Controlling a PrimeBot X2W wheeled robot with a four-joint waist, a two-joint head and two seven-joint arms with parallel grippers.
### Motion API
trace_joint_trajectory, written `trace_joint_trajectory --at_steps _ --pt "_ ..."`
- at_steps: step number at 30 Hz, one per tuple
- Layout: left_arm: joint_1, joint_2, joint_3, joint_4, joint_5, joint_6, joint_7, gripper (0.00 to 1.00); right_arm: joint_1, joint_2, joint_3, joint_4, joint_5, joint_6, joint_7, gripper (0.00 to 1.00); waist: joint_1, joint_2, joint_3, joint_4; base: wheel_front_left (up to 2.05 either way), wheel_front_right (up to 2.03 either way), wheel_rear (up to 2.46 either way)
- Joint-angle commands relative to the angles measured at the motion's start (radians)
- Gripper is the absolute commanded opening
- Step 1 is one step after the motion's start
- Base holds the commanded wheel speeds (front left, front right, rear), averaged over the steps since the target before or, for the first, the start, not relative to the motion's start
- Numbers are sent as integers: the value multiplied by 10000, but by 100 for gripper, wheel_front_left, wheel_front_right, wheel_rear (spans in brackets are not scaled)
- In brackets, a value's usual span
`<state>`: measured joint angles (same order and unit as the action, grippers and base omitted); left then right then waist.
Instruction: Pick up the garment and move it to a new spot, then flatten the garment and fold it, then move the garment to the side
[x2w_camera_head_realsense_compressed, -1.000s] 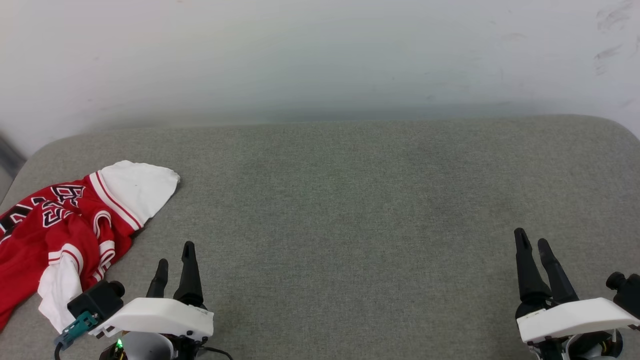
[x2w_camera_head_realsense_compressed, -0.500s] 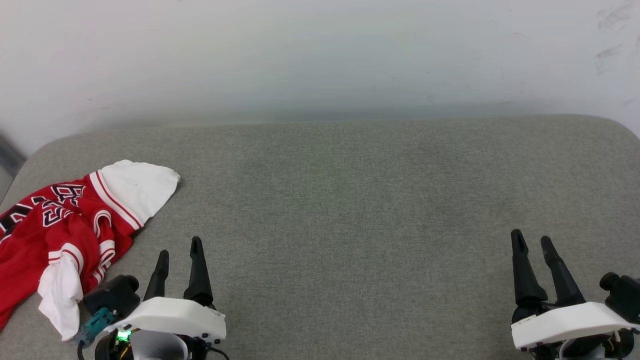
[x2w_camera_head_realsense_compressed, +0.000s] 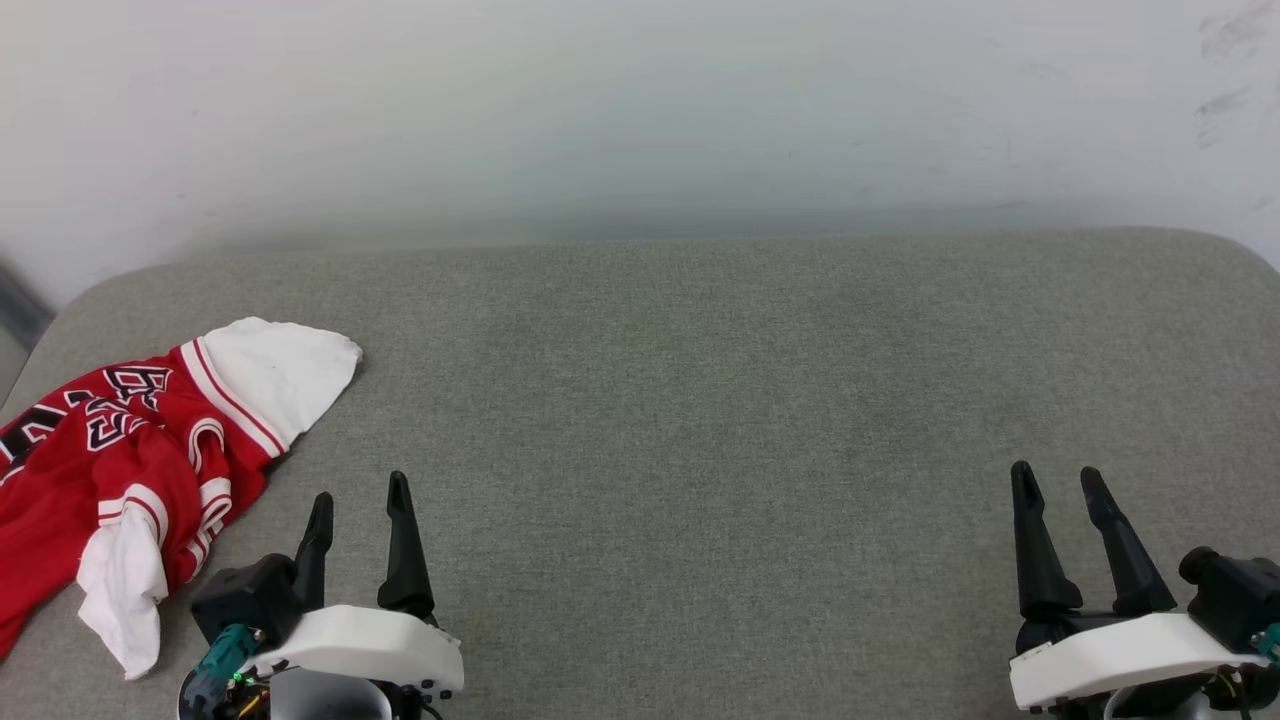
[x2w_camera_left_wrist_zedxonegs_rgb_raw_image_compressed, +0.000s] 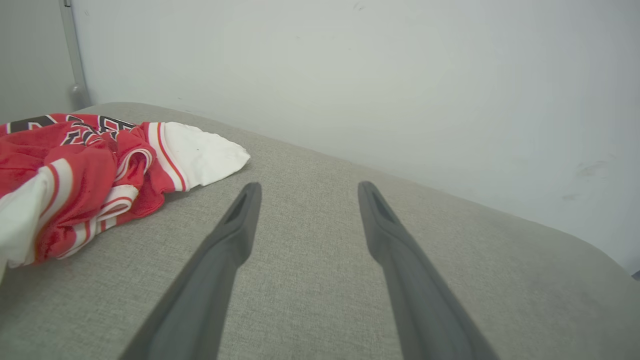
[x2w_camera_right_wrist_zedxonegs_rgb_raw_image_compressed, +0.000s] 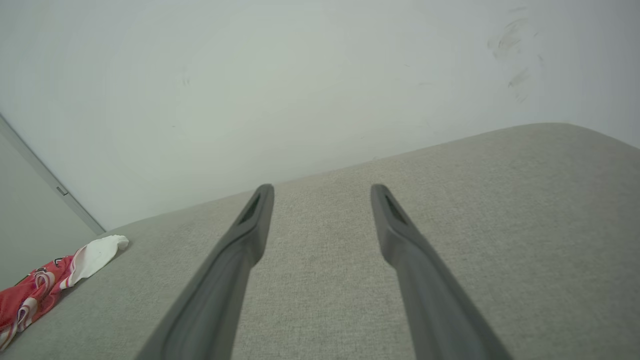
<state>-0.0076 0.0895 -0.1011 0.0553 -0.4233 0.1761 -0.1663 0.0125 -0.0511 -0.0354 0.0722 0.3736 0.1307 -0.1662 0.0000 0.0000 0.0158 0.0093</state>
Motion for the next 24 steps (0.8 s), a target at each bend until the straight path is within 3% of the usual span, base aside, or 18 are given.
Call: trace_joint_trajectory --at_steps 1,13,24 --pt "10 52 -48 -125 282 44 -94 100 4 8 29 -144 -296 0 -94 100 0 0 7 -1 0 0 0" --pt "136 -4 -117 -254 1407 28 -370 100 130 10 34 -298 -1355 0 -373 100 0 0 30 15 0 0 0" --pt "247 -130 -60 -342 2090 -281 -589 100 226 12 -21 -393 -1833 0 -582 100 0 0 34 8 0 0 0"
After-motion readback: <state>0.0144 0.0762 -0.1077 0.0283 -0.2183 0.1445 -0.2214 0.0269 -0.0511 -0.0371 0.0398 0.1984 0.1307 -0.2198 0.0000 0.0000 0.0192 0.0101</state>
